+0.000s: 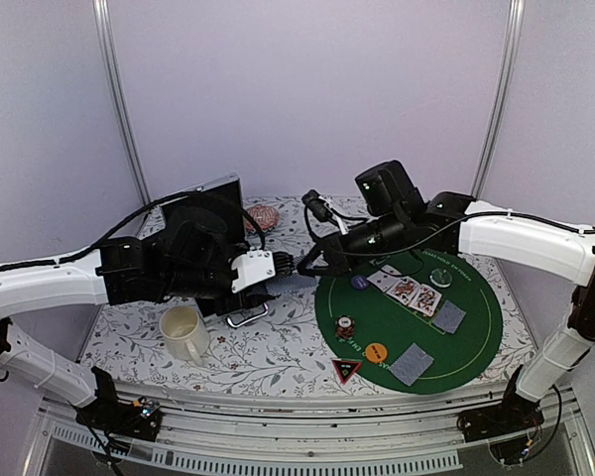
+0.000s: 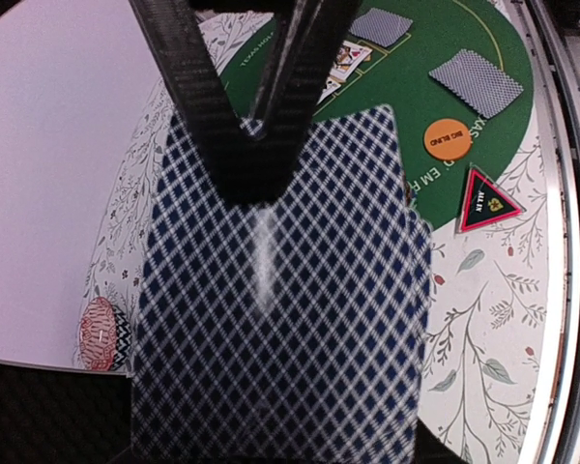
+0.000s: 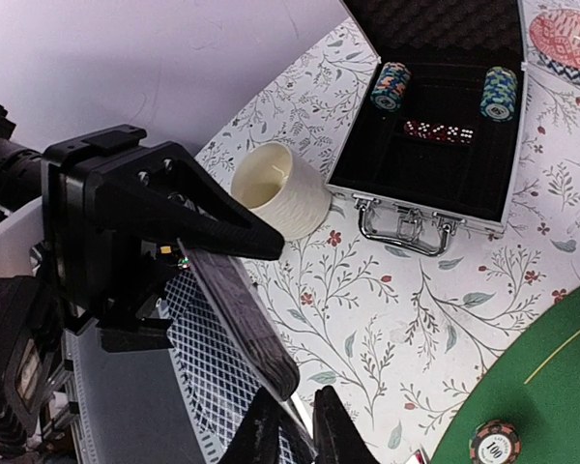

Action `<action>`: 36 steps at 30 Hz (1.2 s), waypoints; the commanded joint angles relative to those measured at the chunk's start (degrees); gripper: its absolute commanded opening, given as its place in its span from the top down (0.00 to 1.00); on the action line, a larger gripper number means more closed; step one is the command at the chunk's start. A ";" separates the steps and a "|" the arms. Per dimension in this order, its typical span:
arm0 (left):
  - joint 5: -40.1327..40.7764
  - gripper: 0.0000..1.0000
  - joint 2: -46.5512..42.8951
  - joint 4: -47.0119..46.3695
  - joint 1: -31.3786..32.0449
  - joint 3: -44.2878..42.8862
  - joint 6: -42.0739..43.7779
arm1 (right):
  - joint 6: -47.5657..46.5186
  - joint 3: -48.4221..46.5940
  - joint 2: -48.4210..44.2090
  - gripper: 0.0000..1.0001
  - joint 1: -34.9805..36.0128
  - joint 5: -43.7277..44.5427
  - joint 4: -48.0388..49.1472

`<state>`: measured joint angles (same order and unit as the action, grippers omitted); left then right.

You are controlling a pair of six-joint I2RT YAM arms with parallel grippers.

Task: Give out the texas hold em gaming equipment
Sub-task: Pick up the poker card from the face-down deck piles, then place the poker card in the community card area.

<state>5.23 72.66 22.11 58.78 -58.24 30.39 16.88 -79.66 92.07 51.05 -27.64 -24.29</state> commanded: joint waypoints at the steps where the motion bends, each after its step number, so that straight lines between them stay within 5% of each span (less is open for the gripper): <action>1: -0.68 0.49 -0.04 -1.54 -0.54 0.32 0.37 | -0.83 -2.27 -0.79 0.91 -0.12 0.72 -2.16; 13: -0.69 0.49 -0.16 -1.40 -0.53 0.41 0.38 | -6.43 -7.55 -3.23 0.98 -0.73 3.58 -11.45; 22: -0.66 0.49 -0.24 -1.36 -0.54 0.41 0.38 | -15.31 -11.63 -8.91 0.98 -8.50 8.69 -23.76; 31: -1.56 0.49 -0.82 -1.10 -0.53 0.19 0.11 | -45.40 -2.04 -14.67 0.98 -21.40 20.03 -34.05; 36: -2.19 0.49 -1.62 -1.18 -0.57 0.40 0.13 | -52.96 4.06 -13.88 0.98 -29.74 23.44 -45.68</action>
<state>4.25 72.64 22.13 58.70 -58.22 30.41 -24.75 -79.88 77.45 25.82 -8.78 -57.12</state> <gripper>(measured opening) 0.510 0.017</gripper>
